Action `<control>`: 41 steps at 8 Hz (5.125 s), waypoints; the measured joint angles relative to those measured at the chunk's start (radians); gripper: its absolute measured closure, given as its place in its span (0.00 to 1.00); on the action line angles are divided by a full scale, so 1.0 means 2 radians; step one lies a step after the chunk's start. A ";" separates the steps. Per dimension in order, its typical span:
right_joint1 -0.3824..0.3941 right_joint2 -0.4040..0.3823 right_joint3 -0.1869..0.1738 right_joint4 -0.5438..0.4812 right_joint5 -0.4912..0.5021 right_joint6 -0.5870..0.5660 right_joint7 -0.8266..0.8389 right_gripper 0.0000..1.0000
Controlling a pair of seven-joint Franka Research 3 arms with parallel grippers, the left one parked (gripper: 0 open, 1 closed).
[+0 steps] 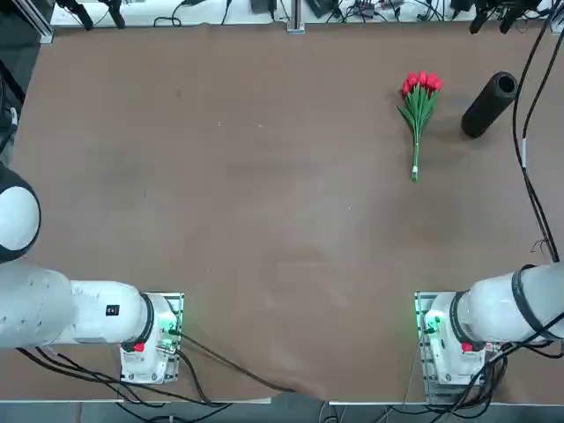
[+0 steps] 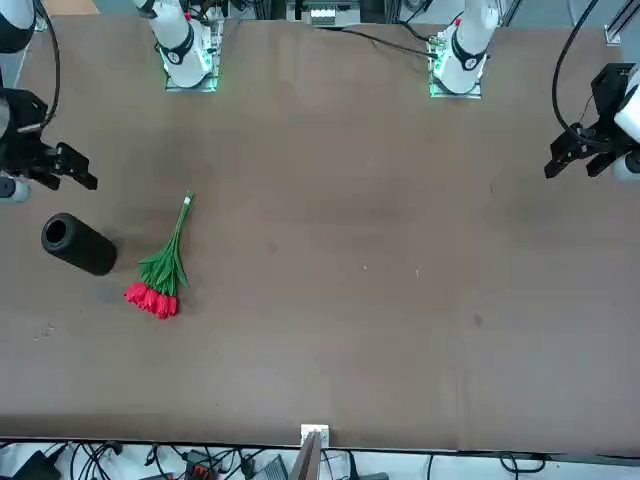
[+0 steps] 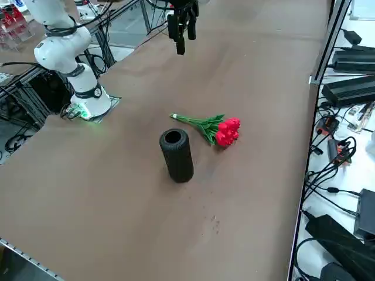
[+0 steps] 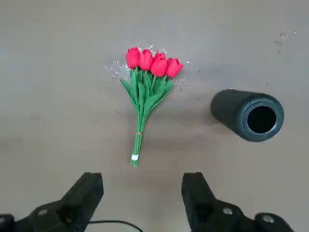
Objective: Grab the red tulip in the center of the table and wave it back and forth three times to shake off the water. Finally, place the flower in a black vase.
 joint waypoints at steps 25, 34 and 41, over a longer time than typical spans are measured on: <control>-0.019 0.359 0.012 0.052 0.077 0.031 0.096 0.00; -0.022 0.389 0.010 0.085 0.077 0.036 0.092 0.72; -0.025 0.389 0.011 0.090 0.077 0.036 0.055 0.80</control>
